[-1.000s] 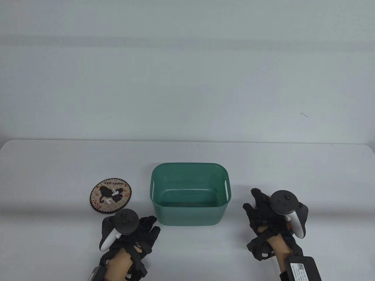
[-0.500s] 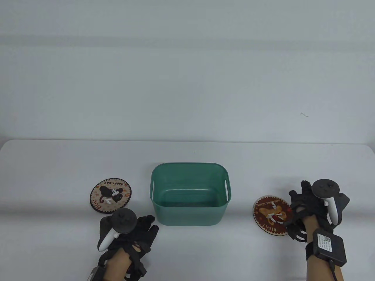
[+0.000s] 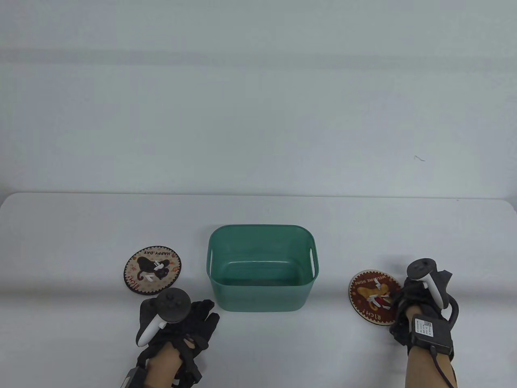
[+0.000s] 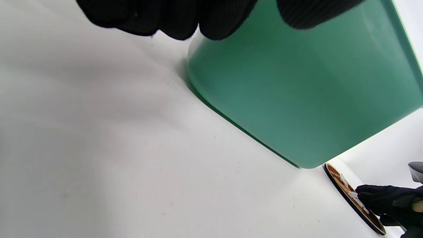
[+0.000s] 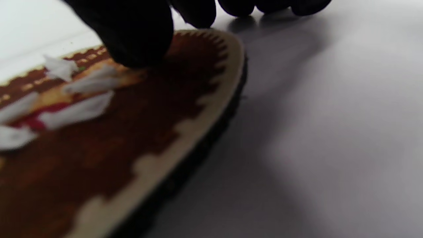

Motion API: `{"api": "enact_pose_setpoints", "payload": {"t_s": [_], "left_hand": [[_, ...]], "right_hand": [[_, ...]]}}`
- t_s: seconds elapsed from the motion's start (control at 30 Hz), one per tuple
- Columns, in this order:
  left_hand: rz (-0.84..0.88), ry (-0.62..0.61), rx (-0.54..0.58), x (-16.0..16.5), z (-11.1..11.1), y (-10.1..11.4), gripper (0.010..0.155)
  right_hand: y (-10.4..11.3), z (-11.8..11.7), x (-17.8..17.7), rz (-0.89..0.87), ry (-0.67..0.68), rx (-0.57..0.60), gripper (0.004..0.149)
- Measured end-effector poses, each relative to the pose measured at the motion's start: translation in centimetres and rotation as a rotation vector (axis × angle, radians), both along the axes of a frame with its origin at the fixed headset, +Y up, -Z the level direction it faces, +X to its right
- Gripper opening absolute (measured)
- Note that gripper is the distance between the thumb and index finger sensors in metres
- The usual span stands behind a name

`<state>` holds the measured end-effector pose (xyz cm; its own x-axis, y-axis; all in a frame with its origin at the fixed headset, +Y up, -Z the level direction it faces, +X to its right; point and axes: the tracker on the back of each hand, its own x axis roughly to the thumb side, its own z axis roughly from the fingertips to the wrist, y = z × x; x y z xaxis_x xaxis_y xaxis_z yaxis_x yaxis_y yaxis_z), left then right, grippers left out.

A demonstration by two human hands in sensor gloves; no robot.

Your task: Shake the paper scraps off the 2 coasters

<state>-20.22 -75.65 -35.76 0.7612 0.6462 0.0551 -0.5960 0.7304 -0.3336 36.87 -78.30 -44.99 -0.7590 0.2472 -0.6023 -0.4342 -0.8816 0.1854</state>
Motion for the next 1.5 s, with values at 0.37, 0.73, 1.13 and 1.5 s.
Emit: {"api": "enact_pose_setpoints", "payload": {"t_s": [0.37, 0.73, 1.13, 1.5], "left_hand": [[0.001, -0.022, -0.016, 0.4, -0.1, -0.1, 0.065], [0.038, -0.032, -0.011, 0.6, 0.2, 0.4, 0.064], [0.154, -0.071, 0.000, 1.7, 0.8, 0.4, 0.064], [0.357, -0.118, 0.006, 3.3, 1.4, 1.1, 0.062]], "right_hand": [[0.7, 0.1, -1.2, 0.038, 0.004, 0.149, 0.064], [0.2, 3.5, 1.1, -0.349, -0.204, 0.205, 0.041], [3.4, 7.8, 0.5, -0.780, -0.342, 0.529, 0.042], [11.2, 8.6, -6.8, -1.073, -0.082, 0.729, 0.043]]}}
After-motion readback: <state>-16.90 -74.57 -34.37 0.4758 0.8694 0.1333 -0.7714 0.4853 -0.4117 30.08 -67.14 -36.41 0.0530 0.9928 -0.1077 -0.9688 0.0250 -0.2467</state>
